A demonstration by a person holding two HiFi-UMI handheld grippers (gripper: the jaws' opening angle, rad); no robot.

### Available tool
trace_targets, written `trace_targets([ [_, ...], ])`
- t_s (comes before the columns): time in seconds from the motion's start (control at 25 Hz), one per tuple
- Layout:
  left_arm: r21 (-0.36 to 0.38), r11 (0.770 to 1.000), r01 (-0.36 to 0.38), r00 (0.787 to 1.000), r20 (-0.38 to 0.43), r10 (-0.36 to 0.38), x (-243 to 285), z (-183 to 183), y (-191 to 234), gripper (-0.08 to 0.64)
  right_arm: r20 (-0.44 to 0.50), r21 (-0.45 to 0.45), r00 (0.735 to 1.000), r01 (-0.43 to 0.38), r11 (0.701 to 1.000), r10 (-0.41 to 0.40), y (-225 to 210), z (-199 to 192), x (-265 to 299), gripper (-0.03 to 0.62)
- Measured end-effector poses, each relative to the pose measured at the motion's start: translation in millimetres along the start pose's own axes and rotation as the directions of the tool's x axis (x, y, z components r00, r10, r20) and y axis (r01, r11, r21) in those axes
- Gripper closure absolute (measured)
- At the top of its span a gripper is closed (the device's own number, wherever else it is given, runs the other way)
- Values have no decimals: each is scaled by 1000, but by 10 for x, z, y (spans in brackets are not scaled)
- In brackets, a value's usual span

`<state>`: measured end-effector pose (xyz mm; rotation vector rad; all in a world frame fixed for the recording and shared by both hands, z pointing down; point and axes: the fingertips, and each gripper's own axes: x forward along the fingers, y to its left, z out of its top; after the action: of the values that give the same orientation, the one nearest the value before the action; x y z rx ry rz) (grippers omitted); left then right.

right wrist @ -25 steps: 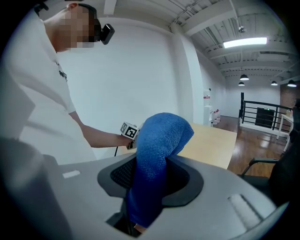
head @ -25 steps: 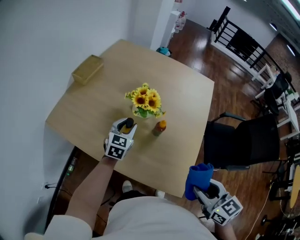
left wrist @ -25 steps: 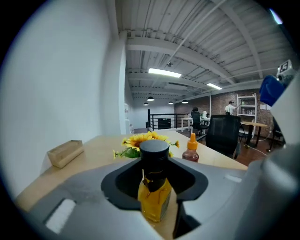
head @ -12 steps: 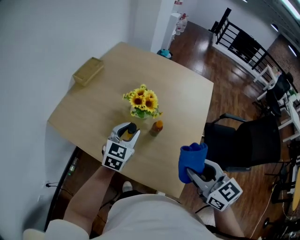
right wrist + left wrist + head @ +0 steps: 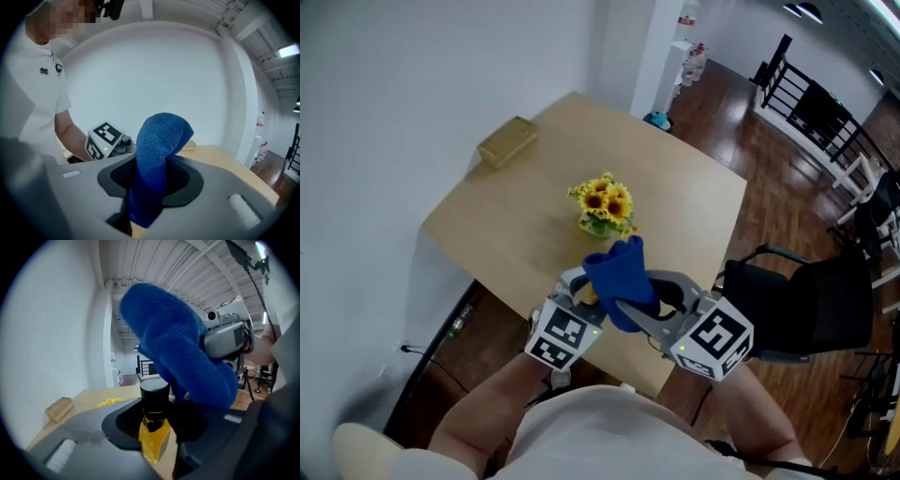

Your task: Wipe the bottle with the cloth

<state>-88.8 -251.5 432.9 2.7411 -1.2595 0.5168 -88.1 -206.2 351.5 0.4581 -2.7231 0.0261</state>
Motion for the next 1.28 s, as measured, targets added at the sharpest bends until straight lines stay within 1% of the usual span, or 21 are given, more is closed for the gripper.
trace_targets([
  [0.08,17,1000,3,1000,-23,-3,2,-62,-123,405,-42,-22,999,-29,999,28,40,-77,66,442],
  [0.16,26,1000,2,999,-38,-1,-6,-109,-212,405,-58,-19,998,-35,999,34,19,-154,50,442],
  [0.24,31,1000,2,999,-38,-1,-38,-74,-271,405,-66,-2,998,-11,1000,10,-79,-216,-48,442],
  [0.32,47,999,5,999,-32,-3,-80,9,-303,405,-66,-12,997,43,999,-44,-231,-257,-182,442],
  [0.36,54,999,6,1000,-26,-5,-102,67,-310,405,-53,-16,996,69,997,-70,-304,-252,-258,442],
  [0.44,55,998,13,1000,-14,-12,-156,198,-327,405,2,13,995,95,995,-95,-386,-196,-400,442],
  [0.52,36,999,30,1000,-3,-29,-216,334,-357,405,48,48,994,93,994,-95,-383,-173,-482,442],
  [0.64,-27,998,59,998,28,-58,-277,564,-405,405,78,82,993,82,993,-88,-330,-274,-499,442],
  [0.76,-38,997,68,997,44,-66,-302,743,-473,405,98,128,991,80,988,-93,-284,-450,-515,442],
  [0.88,-63,995,75,996,55,-72,-325,868,-528,405,75,158,993,79,984,-91,-239,-722,-531,442],
  [1.12,-80,995,64,996,68,-58,-391,1045,-596,405,-38,189,997,68,980,-62,-123,-1372,-535,442],
  [1.2,-94,994,62,996,69,-56,-401,1081,-606,405,-73,197,996,66,978,-52,-93,-1544,-559,442],
  [1.28,-103,993,59,997,64,-52,-390,1096,-612,405,-92,203,994,69,977,-51,-66,-1636,-629,442],
])
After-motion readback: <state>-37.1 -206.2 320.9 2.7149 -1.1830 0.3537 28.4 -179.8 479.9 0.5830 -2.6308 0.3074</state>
